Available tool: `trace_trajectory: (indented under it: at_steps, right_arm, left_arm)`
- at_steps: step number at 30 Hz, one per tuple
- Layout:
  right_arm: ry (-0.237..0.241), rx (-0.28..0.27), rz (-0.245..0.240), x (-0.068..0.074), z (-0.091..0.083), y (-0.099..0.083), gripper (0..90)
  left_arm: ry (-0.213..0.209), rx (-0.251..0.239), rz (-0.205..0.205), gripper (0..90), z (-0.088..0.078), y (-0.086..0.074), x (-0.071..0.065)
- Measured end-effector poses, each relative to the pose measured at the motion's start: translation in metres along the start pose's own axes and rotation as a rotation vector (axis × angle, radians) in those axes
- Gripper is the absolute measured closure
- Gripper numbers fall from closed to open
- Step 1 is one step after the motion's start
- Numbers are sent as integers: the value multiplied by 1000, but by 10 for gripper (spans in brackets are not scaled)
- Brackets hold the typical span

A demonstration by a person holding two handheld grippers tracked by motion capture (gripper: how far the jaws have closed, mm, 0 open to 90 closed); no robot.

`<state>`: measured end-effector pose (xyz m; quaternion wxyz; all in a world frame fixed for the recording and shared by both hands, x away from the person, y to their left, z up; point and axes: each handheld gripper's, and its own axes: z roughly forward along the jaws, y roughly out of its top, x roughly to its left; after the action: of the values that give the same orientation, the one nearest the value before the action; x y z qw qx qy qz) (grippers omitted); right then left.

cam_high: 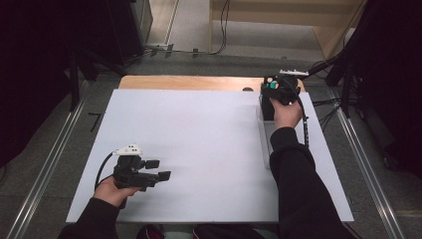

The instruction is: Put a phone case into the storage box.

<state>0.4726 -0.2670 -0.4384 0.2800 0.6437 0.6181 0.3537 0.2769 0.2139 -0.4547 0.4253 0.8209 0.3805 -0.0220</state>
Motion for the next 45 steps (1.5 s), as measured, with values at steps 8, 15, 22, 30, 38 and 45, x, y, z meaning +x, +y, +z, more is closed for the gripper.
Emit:
trace_trajectory:
  at_steps: [8, 15, 22, 30, 38, 45]
  right_arm:
    - [-2, 7, -3, 1, 5, -2, 107]
    - [-8, 33, -16, 3, 11, -5, 105]
    - [-14, 34, -23, 3, 12, -7, 103]
    - [-5, 32, -29, 1, 13, -7, 100]
    - [5, 34, -22, 0, 14, -8, 98]
    - [31, 48, -30, -1, 16, -9, 83]
  left_arm:
    - [-1, 7, 4, 284, 2, 1, 0]
    - [2, 9, 3, 284, 2, 0, 0]
    - [2, 4, 4, 284, 1, 1, 0]
    - [4, -3, 0, 284, 0, 1, 0]
    - [5, 0, 6, 285, 0, 1, 0]
    - [9, -4, 6, 286, -1, 1, 1]
